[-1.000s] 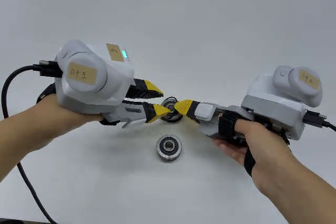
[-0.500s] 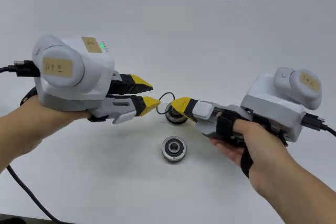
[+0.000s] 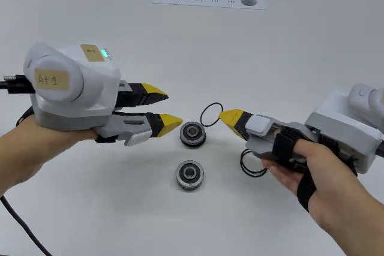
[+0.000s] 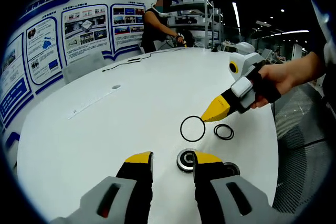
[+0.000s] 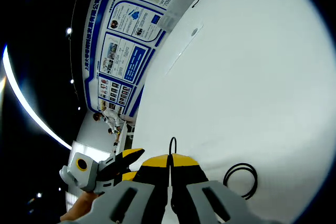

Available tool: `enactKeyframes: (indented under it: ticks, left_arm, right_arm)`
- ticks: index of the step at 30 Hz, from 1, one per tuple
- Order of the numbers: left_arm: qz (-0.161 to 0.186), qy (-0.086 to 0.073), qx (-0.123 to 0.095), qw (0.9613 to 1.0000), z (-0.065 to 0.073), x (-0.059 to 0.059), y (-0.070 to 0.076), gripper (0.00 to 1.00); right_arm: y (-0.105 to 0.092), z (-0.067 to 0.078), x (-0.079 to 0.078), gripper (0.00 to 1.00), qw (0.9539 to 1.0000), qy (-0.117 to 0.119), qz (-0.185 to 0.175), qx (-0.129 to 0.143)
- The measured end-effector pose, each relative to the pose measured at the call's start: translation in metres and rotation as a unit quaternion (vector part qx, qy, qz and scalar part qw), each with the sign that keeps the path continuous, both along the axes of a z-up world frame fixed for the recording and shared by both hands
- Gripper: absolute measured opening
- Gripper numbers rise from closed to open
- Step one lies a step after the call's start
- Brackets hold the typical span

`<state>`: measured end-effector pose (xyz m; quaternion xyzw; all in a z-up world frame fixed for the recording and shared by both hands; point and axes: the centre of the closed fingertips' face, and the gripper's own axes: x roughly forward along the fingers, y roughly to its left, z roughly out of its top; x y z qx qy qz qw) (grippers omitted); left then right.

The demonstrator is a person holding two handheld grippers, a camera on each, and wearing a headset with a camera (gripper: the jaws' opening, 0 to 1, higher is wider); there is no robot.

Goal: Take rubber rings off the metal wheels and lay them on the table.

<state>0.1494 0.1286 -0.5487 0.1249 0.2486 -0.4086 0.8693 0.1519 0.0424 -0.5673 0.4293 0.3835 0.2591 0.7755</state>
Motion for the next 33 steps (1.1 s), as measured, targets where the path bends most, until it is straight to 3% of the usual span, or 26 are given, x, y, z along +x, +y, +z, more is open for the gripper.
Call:
enactKeyframes:
  ticks: [6, 16, 26, 33]
  left_arm:
    - [0.0, -0.004, -0.003, 1.0, 0.003, -0.001, -0.001, 0.32]
    - [-0.004, -0.003, -0.002, 1.0, 0.002, -0.004, -0.004, 0.32]
    - [-0.01, 0.002, -0.005, 0.9999, -0.002, -0.006, -0.012, 0.31]
    - [-0.009, 0.0, -0.004, 1.0, -0.001, -0.007, -0.009, 0.31]
  right_arm:
    - [-0.028, -0.005, -0.01, 0.01, 0.9996, 0.011, -0.025, -0.004]
    - [-0.05, -0.021, -0.032, 0.01, 0.9975, 0.047, -0.052, -0.004]
    - [-0.066, -0.043, -0.041, 0.02, 0.9927, 0.088, -0.069, -0.046]
    - [-0.066, -0.048, -0.043, 0.02, 0.9922, 0.067, -0.051, -0.092]
